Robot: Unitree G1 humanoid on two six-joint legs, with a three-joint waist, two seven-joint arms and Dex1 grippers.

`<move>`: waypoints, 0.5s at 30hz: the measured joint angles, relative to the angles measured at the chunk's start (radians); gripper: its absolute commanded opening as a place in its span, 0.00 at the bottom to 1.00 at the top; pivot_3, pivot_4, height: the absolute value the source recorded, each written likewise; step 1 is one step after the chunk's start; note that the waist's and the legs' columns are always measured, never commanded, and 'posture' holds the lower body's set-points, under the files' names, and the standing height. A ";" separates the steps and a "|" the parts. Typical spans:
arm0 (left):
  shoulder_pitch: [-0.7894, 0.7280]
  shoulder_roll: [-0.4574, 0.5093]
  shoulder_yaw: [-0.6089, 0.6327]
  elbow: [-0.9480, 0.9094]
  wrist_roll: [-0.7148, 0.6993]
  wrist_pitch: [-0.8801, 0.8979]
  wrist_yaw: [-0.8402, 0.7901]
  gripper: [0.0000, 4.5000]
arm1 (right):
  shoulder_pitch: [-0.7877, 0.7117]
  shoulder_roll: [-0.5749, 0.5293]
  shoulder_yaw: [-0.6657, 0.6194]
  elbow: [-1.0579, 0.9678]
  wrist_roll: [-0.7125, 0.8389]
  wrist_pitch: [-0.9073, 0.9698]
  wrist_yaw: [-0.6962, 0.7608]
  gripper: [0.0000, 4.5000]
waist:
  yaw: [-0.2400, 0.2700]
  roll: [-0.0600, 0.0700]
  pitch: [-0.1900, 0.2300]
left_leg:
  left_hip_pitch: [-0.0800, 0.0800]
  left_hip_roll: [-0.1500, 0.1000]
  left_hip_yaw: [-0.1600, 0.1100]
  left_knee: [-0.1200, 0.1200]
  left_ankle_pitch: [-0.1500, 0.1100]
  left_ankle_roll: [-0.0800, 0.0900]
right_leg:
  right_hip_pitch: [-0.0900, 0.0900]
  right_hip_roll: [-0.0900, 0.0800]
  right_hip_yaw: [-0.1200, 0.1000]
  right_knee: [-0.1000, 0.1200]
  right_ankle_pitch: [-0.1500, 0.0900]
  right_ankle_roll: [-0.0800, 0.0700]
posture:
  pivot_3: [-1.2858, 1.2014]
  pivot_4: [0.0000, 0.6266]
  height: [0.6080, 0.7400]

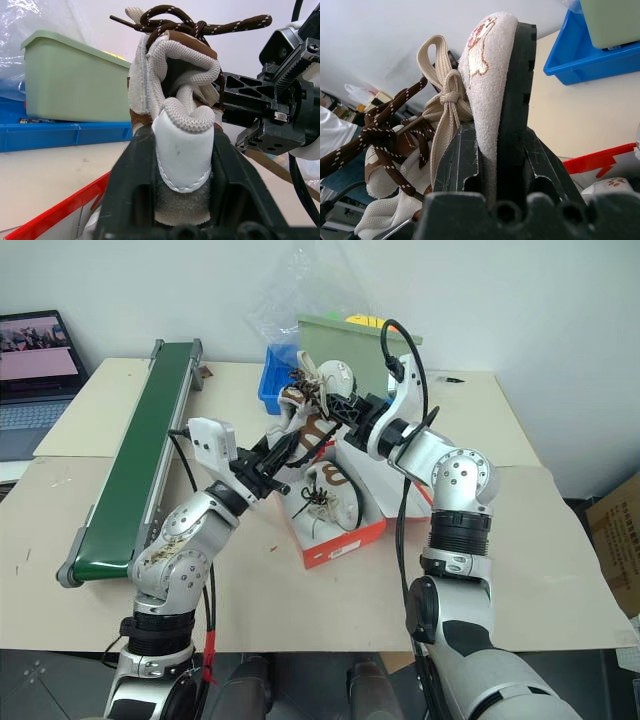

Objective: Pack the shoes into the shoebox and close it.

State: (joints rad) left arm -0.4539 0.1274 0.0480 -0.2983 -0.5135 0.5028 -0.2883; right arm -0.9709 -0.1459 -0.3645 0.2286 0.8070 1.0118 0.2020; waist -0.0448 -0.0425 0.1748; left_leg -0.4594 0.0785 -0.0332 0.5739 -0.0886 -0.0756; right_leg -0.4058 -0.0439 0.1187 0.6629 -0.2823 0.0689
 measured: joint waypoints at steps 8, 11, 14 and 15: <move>-0.009 0.117 0.133 -0.103 -0.083 0.080 0.026 0.91 | -0.001 -0.076 0.141 0.024 -0.130 -0.020 0.028 0.08 | -0.004 0.000 0.000 | 0.000 0.000 0.000 0.000 0.000 0.000 | -0.001 0.000 0.000 0.000 0.000 0.000 | 0.52 0.24 1.00; 0.002 0.218 0.194 -0.114 -0.077 0.114 0.040 0.91 | -0.016 -0.108 0.242 0.023 -0.190 -0.012 0.061 0.08 | -0.007 0.000 0.000 | 0.000 0.000 0.000 -0.001 0.000 0.000 | -0.001 0.000 0.000 0.000 0.000 0.000 | 0.52 0.24 1.00; 0.024 0.269 0.240 -0.115 -0.068 0.122 0.055 0.91 | -0.038 -0.177 0.420 -0.020 -0.270 0.038 0.117 0.08 | -0.006 0.001 0.001 | 0.000 0.000 0.000 -0.001 0.000 0.000 | -0.001 0.000 0.000 -0.001 0.000 0.000 | 0.52 0.24 1.00; 0.032 0.277 0.250 -0.115 -0.065 0.123 0.060 0.91 | -0.039 -0.192 0.469 -0.027 -0.292 0.039 0.145 0.08 | -0.004 0.001 0.000 | 0.000 0.000 0.000 -0.001 0.000 0.000 | -0.001 0.000 0.000 -0.002 0.000 0.000 | 0.52 0.24 1.00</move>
State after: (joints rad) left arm -0.4218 0.4039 0.2977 -0.4134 -0.5789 0.6261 -0.2279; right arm -1.0103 -0.3374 0.1049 0.2020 0.5147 1.0503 0.3465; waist -0.0493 -0.0418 0.1753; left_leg -0.4595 0.0786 -0.0330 0.5724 -0.0887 -0.0758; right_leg -0.4069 -0.0440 0.1189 0.6613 -0.2826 0.0689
